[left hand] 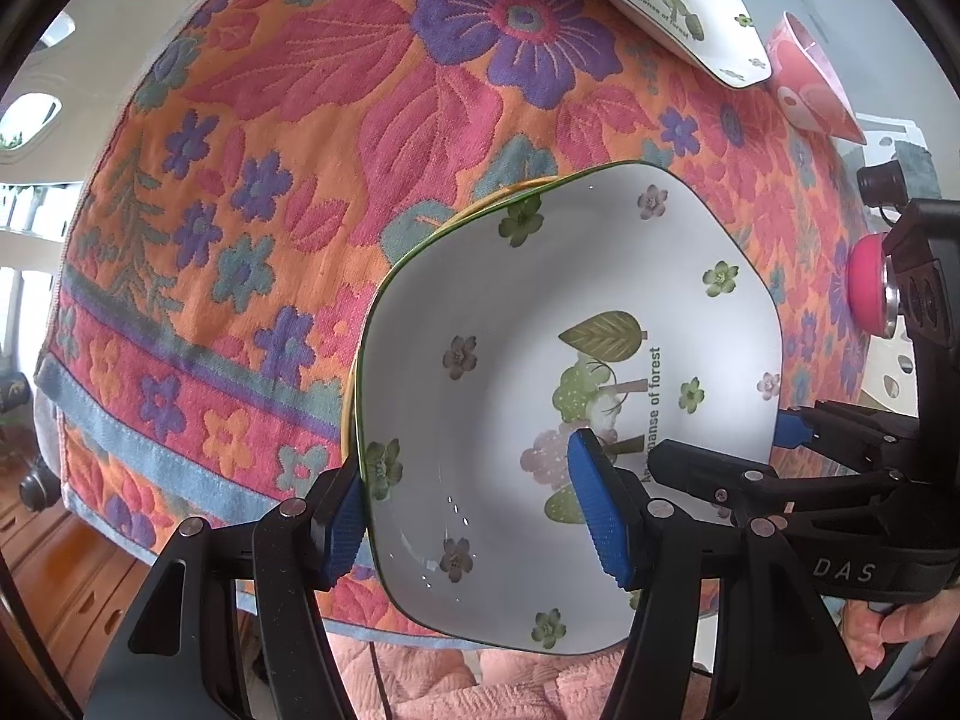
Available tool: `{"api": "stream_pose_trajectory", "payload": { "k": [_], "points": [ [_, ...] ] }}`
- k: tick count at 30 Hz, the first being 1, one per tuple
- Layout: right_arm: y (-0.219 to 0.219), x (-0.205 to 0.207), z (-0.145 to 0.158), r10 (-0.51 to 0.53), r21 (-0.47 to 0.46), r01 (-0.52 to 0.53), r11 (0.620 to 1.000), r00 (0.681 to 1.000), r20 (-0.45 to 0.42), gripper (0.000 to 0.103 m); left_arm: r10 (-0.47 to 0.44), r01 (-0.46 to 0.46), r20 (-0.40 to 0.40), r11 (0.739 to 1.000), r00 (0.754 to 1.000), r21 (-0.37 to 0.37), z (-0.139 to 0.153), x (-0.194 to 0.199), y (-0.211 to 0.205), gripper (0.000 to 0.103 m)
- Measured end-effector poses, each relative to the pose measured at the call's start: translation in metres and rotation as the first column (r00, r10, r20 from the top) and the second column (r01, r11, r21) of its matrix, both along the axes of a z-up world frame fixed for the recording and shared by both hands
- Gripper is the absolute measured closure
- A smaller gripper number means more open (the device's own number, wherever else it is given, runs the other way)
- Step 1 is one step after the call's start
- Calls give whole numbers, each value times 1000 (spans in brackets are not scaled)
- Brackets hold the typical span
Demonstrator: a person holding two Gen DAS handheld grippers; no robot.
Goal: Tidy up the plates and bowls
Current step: 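Lift the forest plate with both tools and carry it toward the Sunflower plate, then lower the forest plate onto the Sunflower plate with both tools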
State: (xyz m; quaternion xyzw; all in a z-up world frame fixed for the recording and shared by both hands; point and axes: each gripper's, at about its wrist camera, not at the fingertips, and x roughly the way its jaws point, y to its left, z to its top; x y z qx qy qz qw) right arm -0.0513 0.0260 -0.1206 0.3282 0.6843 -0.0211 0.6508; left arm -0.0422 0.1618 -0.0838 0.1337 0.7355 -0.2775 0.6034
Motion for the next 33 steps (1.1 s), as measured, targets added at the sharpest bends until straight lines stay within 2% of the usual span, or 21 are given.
{"api": "stream_pose_trajectory", "payload": {
  "k": [14, 20, 33],
  "points": [
    [0, -1, -2, -20, -1, 20, 1000, 1000, -16, 40, 22, -22, -2, 999, 1000, 31, 2, -2, -1, 44],
    [-3, -3, 0, -18, -1, 18, 1000, 1000, -17, 40, 1, -1, 5, 998, 1000, 65, 3, -2, -7, 44],
    [-5, -9, 5, -21, 1, 21, 1000, 1000, -12, 40, 1, 0, -7, 996, 1000, 86, 7, -2, -17, 42]
  ]
}}
